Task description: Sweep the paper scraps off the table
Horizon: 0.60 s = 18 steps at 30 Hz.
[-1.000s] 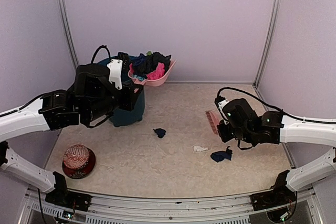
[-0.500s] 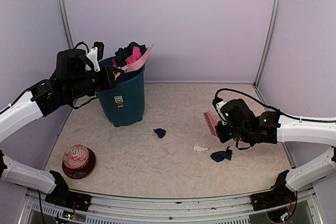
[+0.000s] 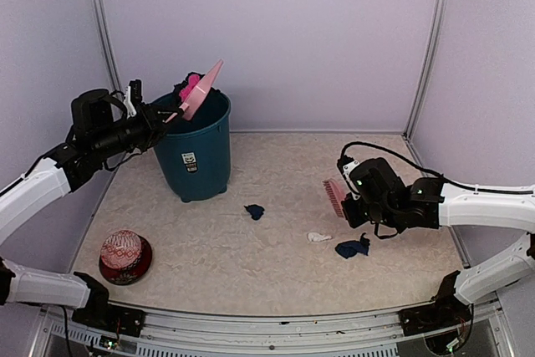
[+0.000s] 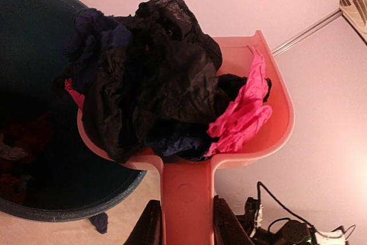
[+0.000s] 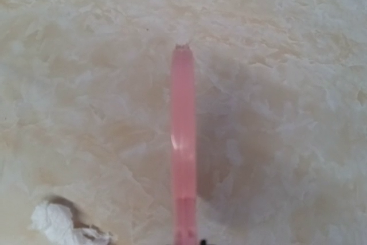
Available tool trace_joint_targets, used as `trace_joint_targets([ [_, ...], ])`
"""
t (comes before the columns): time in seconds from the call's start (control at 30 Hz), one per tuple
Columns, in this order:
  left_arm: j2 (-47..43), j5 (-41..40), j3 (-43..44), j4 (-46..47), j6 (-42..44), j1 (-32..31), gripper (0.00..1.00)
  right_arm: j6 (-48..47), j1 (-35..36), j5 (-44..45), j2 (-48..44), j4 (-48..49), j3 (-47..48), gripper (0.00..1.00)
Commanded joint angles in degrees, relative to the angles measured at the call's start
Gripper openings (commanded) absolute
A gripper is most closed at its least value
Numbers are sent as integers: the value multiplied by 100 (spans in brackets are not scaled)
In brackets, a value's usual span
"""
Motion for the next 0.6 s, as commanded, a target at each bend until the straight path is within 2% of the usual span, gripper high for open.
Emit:
trace_joint_targets([
  [0.0, 10, 1173, -310, 1381, -1141, 354, 0, 67, -57, 4, 4, 200, -80, 0],
  [0.13, 124, 1647, -672, 2433, -2187, 556, 0, 104, -58, 0, -32, 225, -131, 0],
  [0.27, 295, 1785, -871, 3338, -3053, 620, 0, 103, -59, -12, -13, 260, -140, 0],
  [0.4, 366, 1709, -1089, 4143, -3850, 620, 0, 119, -64, -35, -14, 291, -141, 0],
  [0.57, 186, 1241, -1463, 4662, -4496, 620, 0, 144, -57, -70, -44, 365, -182, 0],
])
